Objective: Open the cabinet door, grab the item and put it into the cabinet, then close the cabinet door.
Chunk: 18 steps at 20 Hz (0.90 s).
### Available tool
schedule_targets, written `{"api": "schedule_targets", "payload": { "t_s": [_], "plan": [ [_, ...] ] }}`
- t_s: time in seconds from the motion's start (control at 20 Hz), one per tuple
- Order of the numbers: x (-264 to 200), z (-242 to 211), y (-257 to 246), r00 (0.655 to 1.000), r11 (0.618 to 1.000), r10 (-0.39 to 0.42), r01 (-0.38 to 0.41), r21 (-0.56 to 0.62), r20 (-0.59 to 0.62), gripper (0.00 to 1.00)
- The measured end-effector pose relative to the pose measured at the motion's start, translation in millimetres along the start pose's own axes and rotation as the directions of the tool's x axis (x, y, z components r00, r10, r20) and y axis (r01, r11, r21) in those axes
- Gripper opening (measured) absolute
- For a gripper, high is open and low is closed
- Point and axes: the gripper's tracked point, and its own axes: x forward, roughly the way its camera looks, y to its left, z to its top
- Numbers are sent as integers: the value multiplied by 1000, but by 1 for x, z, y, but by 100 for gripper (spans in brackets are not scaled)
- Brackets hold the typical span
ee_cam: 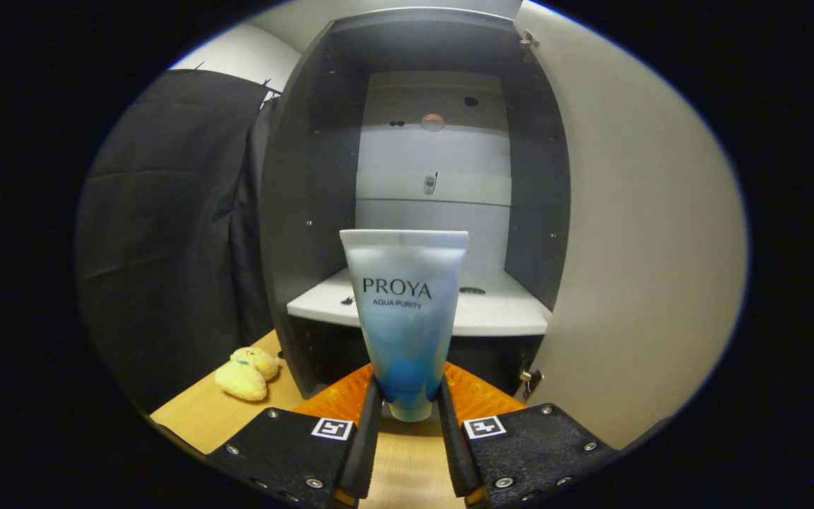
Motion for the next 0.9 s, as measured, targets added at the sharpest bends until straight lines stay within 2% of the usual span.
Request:
{"api": "schedule_targets", "payload": {
  "t_s": [0.2, 0.45, 0.65, 0.9],
  "plan": [
    [70, 44, -12, 999, 1000, -30, 30, 6, 22, 43],
    [132, 57, -11, 999, 999, -45, 46, -30, 30, 43],
    [153, 38, -9, 999, 999, -51, 51, -6, 11, 43],
    [158, 27, -12, 997, 997, -75, 75, -2, 3, 45]
  ]
}}
